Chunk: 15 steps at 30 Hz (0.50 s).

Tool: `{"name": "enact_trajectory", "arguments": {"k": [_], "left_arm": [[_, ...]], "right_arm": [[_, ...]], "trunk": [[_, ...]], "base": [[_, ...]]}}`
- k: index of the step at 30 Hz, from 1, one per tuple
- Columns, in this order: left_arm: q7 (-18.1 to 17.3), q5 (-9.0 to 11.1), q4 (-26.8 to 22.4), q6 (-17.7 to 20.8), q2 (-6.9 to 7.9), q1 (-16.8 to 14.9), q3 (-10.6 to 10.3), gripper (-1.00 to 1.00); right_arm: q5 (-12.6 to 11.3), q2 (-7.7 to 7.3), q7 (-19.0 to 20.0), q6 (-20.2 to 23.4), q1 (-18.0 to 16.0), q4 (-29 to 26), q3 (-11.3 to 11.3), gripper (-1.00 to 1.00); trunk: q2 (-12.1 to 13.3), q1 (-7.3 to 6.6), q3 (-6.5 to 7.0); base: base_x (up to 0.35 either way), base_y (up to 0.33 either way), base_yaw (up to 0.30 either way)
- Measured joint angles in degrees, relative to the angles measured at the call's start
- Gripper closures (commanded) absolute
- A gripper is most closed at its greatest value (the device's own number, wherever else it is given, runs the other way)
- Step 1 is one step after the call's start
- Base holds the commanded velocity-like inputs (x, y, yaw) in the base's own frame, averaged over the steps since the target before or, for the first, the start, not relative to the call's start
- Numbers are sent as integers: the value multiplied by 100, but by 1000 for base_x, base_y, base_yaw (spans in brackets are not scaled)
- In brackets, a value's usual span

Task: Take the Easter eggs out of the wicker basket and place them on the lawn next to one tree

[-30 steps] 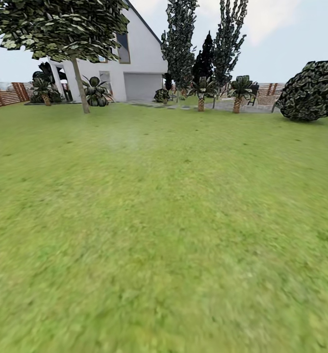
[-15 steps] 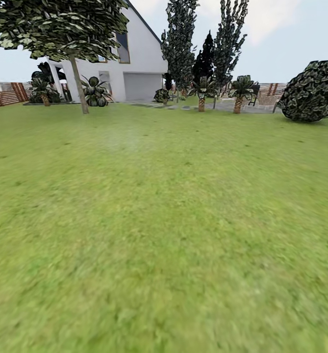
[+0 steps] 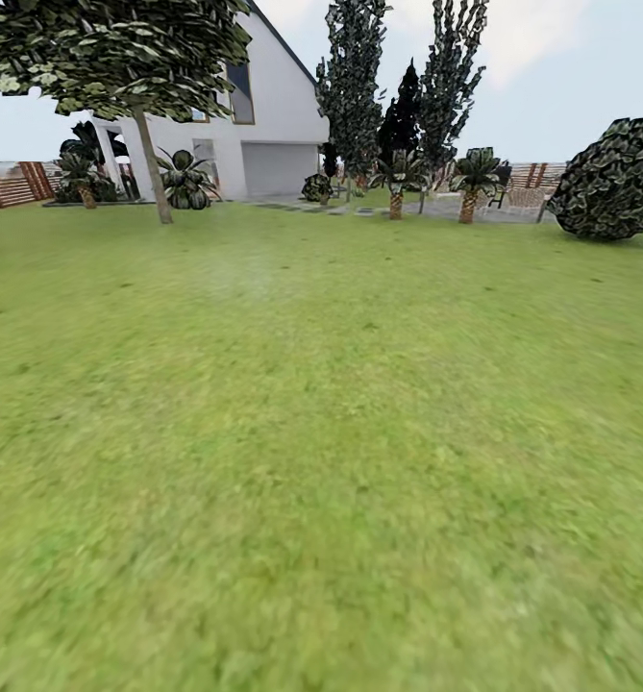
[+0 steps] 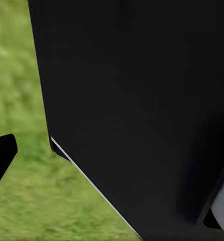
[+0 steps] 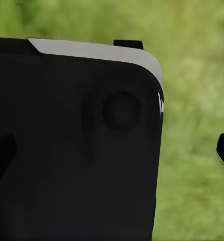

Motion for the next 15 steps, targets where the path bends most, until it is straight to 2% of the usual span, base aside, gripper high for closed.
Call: {"name": "enact_trajectory", "arguments": {"k": [15], "left_arm": [[0,0,0,0,0,0,0,-100]], "right_arm": [[0,0,0,0,3,6,0,-100]], "trunk": [[0,0,0]], "base": [[325,0,0]]}}
